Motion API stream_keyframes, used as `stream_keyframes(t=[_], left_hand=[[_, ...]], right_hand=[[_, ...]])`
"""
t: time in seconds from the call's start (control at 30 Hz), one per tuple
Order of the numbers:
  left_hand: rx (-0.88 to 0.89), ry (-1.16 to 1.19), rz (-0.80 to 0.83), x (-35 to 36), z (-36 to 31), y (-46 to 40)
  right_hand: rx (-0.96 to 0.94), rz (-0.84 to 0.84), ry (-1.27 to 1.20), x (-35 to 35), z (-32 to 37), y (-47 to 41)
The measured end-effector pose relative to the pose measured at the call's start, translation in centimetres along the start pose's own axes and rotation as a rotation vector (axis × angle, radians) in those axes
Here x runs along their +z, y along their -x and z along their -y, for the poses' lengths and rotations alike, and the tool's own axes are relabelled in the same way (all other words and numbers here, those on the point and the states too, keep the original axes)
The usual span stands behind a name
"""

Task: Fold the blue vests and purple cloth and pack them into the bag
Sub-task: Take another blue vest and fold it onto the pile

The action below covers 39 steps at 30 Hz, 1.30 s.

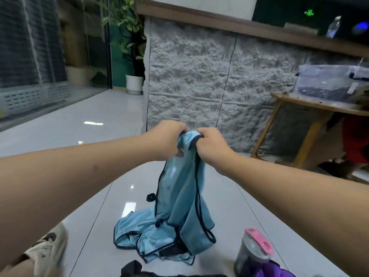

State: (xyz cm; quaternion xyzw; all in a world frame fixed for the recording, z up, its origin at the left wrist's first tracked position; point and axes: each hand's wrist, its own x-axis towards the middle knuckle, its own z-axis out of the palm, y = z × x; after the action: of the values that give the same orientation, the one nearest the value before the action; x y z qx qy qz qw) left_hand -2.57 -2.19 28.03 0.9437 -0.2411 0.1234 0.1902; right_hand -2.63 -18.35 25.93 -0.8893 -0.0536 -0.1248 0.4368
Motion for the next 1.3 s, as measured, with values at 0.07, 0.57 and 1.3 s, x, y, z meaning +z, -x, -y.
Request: stream_keyframes(t=[0.07, 0.57, 1.3], left_hand=[[0.033, -0.096, 0.005, 0.2, -0.1, -0.3], [-0.139, 0.821, -0.164, -2.3, 0.8, -1.3], [-0.429, 0.845, -0.562, -3.2, 6.9, -1.5]], right_hand=[[-0.001, 0.008, 0.012, 0.0, -0.9, 0.0], [0.165, 0.124, 0.229, 2.3, -6.2, 1.7], [0.330, 0.253, 0.664, -4.6, -11.8, 0.1]])
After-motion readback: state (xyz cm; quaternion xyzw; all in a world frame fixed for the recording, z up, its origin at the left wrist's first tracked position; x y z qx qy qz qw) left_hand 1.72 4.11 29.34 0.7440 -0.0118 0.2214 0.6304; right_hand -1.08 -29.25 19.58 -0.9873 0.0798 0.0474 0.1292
